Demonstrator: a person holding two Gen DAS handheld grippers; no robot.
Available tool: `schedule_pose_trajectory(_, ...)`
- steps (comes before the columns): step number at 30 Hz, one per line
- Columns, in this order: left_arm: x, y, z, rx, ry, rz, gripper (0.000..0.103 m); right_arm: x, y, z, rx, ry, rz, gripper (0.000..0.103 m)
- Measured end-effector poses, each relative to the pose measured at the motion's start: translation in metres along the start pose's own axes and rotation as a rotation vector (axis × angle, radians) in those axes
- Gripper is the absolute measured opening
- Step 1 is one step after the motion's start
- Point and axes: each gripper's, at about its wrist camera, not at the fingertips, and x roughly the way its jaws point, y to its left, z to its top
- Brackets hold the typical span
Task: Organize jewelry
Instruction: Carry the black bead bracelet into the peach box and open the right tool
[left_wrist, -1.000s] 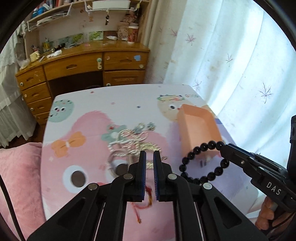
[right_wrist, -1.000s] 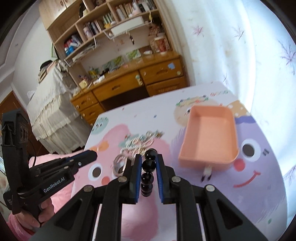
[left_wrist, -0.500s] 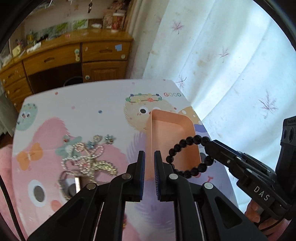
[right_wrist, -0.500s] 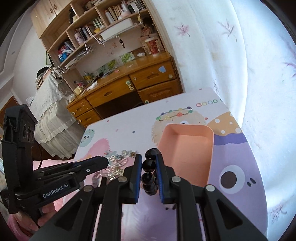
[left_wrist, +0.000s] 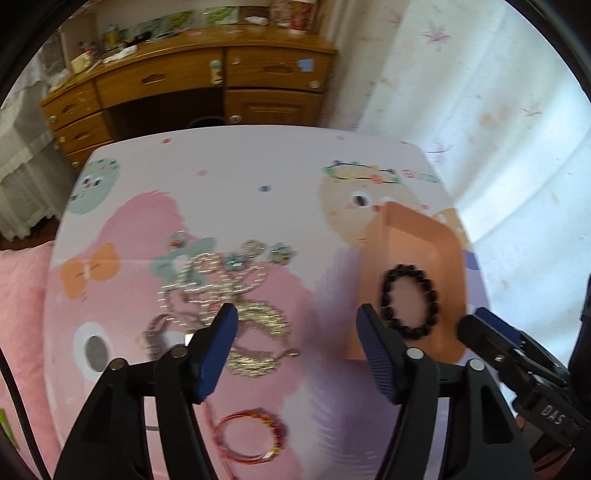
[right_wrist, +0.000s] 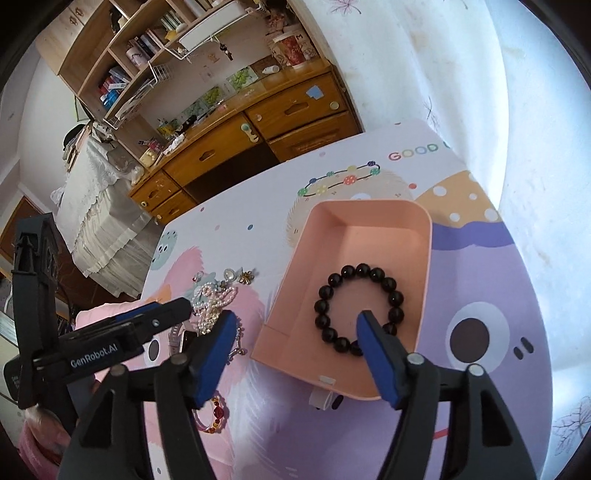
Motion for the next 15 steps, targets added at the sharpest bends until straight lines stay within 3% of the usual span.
schedule_pose_trajectory(8, -0.002, 0.041, -0.002, -0.014, 0.027, 0.089, 0.093, 0.003, 0.023, -0.014, -0.038, 0.002, 0.009, 0.081)
schedule_pose_trajectory(15, 0.02, 0.071, -0.018, 0.008, 0.122, 0.13, 0.094, 0.012, 0.066, -0.043, -0.192, 0.029, -0.034, 0.081)
